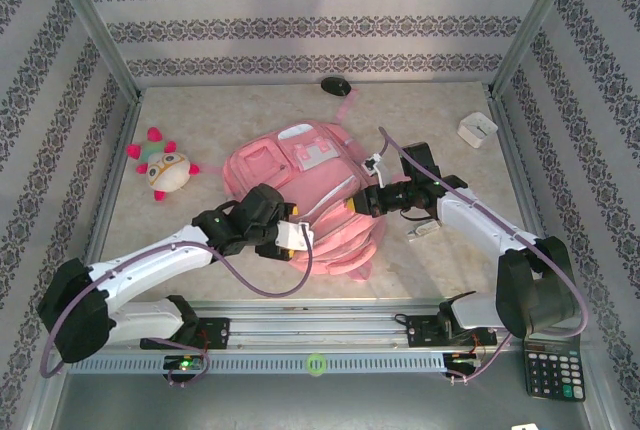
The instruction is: Pack books, pencil case, and school supplies into a backpack
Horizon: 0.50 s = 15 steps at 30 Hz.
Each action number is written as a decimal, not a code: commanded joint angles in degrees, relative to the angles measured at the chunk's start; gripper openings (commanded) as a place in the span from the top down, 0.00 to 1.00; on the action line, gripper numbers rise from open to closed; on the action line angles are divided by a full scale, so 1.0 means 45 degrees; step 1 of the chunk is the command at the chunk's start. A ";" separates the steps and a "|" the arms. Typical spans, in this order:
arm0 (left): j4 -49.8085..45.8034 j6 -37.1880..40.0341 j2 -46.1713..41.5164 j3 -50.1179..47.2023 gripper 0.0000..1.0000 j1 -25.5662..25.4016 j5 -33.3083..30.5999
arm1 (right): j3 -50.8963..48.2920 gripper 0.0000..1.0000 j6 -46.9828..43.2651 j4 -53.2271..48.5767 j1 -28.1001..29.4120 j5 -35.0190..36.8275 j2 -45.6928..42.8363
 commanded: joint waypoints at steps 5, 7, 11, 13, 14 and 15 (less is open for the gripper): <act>0.2488 0.0030 0.0265 -0.0479 0.63 0.0256 -0.0677 | 0.0606 1.00 -0.0743 -0.0572 0.0157 0.0032 -0.0228; 0.2170 -0.0724 0.0032 -0.0224 0.77 0.0353 -0.0299 | 0.0657 1.00 -0.0790 -0.0858 0.0246 0.0397 -0.0324; 0.1638 -0.2822 -0.0363 0.0437 0.96 0.0410 0.0224 | 0.0739 1.00 -0.0734 -0.1415 0.1344 0.1709 -0.0881; 0.1232 -0.3619 -0.0221 0.0924 0.98 0.0406 0.0453 | 0.0676 1.00 -0.0274 -0.1175 0.2088 0.2097 -0.1108; 0.1108 -0.4076 -0.0051 0.1189 0.99 0.0385 0.0378 | 0.0628 1.00 0.0003 -0.0957 0.2499 0.2172 -0.1182; 0.1006 -0.4462 0.0119 0.1432 1.00 0.0356 0.0198 | 0.0611 1.00 0.0240 -0.0806 0.2908 0.2355 -0.1224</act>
